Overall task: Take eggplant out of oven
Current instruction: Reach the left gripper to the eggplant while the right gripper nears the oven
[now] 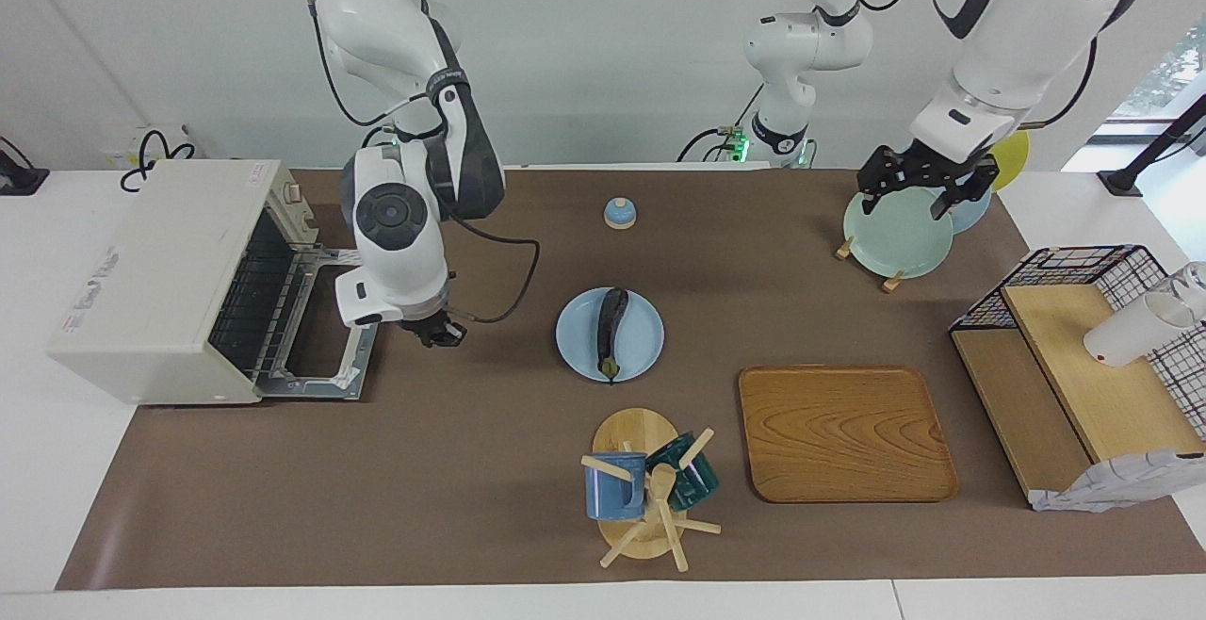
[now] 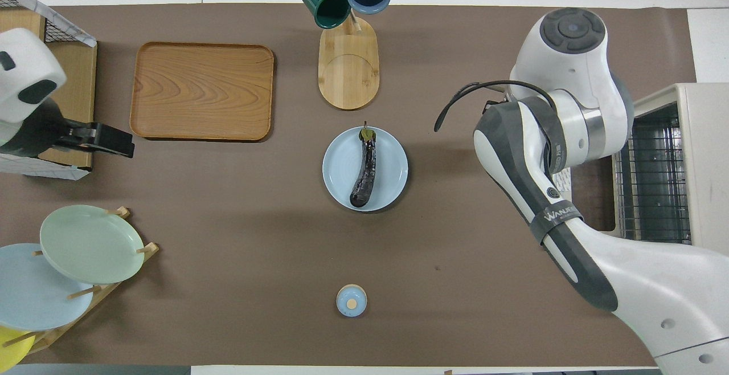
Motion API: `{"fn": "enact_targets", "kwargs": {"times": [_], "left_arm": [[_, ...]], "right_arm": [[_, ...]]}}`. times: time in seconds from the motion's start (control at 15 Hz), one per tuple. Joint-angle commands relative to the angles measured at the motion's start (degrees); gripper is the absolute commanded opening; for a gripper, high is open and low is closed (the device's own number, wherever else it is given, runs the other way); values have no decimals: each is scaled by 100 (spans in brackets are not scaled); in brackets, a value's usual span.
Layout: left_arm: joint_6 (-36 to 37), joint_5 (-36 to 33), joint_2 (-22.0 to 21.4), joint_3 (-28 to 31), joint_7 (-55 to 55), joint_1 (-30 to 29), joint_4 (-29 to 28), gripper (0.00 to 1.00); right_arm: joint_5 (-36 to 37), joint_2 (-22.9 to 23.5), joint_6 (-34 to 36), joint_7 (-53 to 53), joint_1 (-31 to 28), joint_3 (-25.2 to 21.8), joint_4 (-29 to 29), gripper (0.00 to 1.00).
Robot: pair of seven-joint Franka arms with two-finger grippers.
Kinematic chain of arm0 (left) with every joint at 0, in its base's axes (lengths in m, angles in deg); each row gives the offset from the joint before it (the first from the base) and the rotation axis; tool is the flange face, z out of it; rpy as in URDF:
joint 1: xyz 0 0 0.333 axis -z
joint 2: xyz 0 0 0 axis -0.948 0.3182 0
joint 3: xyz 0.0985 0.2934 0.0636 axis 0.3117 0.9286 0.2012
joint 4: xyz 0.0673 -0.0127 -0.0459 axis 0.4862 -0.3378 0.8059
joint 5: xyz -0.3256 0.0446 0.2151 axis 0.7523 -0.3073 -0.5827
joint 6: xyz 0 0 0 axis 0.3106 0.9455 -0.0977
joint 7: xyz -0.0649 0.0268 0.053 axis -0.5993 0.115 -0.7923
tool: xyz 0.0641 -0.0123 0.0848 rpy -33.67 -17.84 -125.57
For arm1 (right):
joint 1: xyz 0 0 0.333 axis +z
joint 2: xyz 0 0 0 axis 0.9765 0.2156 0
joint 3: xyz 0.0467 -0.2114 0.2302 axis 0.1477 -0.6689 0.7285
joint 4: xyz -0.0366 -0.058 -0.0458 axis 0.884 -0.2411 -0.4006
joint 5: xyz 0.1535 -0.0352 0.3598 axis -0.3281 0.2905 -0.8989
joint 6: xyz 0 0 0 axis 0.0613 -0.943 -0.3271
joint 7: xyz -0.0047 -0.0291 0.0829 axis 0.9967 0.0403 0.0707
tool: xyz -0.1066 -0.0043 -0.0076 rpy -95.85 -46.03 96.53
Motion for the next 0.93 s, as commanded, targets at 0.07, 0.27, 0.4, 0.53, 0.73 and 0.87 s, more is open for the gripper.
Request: {"fn": "enact_targets", "kwargs": {"times": [0.07,0.27,0.4,0.53,0.73,0.87], "left_arm": [[-754,131,-37,44,335,728,-533,100],[-1502,203,426,53,492,1334,-702,100],[-2020,203,831,53,1010,1748,-701,100],[-2311,246,1227,44,1074,1969,-658,100],[-2488,317,1517,53,1082,2320,-640,100],[-2689,518,1798,53,1091,2409,-605,100]], "right_arm": [[270,-683,-857,47,-48,86,1514,0],[796,-683,-787,82,-197,86,1646,0],[1183,-683,-866,73,-250,86,1883,0],[1272,-683,-1067,73,-320,95,2068,0],[1307,-675,-1121,99,-321,86,2122,0],[1692,-675,-1069,292,-347,86,2113,0]]}}
